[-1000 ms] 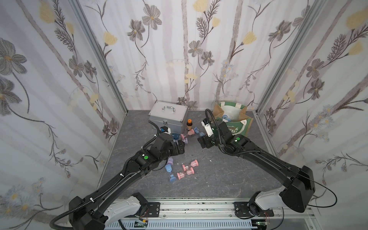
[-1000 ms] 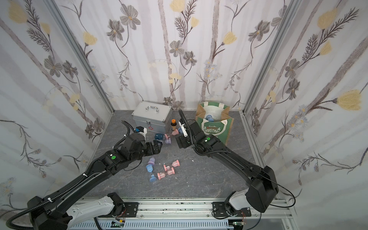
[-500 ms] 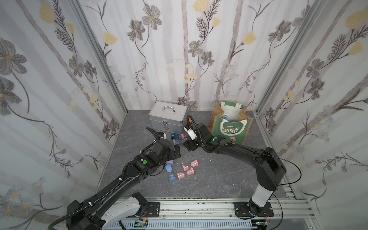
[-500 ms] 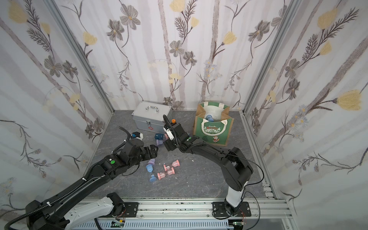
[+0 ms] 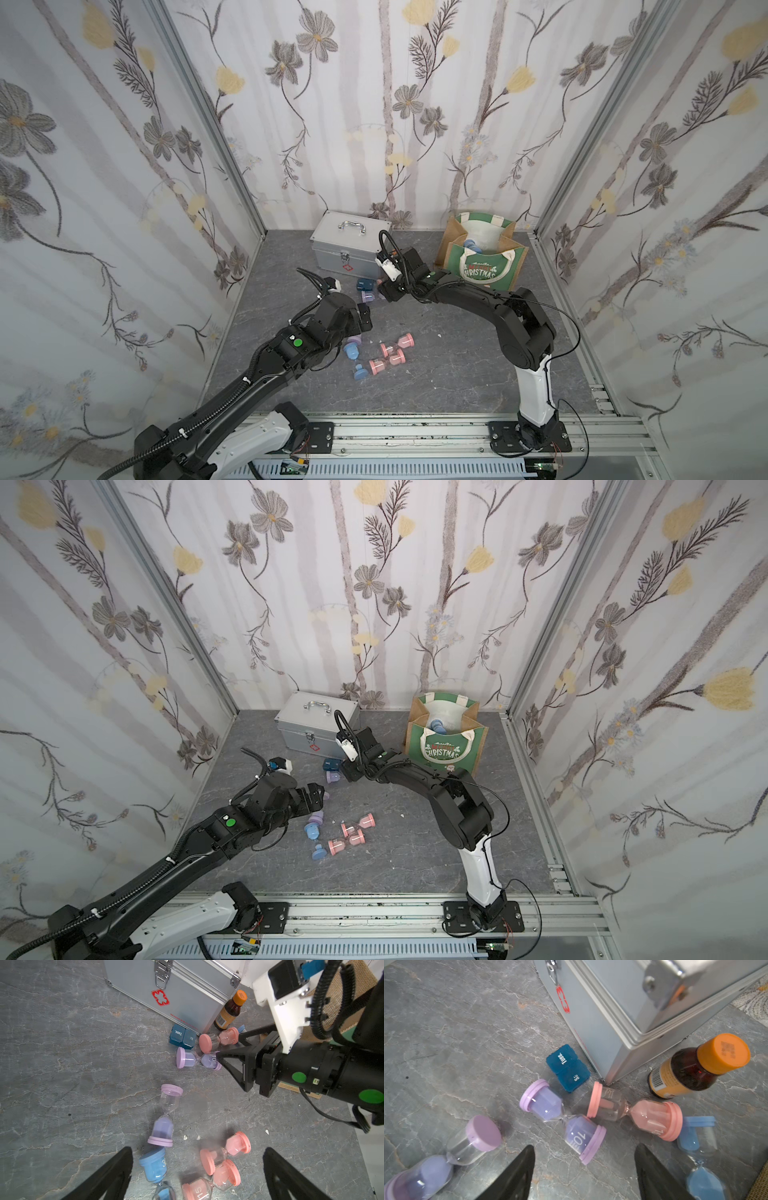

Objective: Put the hourglass into the canvas bag
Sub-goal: Pick up the hourglass from the center of the board.

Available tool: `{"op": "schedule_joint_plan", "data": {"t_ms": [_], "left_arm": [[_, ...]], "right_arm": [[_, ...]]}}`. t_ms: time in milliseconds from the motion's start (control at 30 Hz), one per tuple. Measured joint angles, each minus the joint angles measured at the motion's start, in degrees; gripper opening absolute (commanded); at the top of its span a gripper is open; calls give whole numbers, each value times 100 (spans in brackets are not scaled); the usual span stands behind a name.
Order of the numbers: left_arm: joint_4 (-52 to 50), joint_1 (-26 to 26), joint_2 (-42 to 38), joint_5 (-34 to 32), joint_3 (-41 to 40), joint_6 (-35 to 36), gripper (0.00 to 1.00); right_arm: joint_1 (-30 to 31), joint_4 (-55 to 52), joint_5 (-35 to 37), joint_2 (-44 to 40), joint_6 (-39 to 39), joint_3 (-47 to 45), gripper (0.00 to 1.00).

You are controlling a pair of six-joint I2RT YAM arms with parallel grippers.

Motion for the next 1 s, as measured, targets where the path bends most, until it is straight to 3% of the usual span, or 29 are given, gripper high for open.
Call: {"op": "schedule_joint_plan", "data": {"t_ms": [367,1000], "left_arm": [[-55,0,-4,-122,9,0,100],[-55,0,-33,-184,9,-2,100]], "right_arm": [[-26,-337,-216,619,-245,595,69],[184,-560,-424,748,-459,275,63]]}}
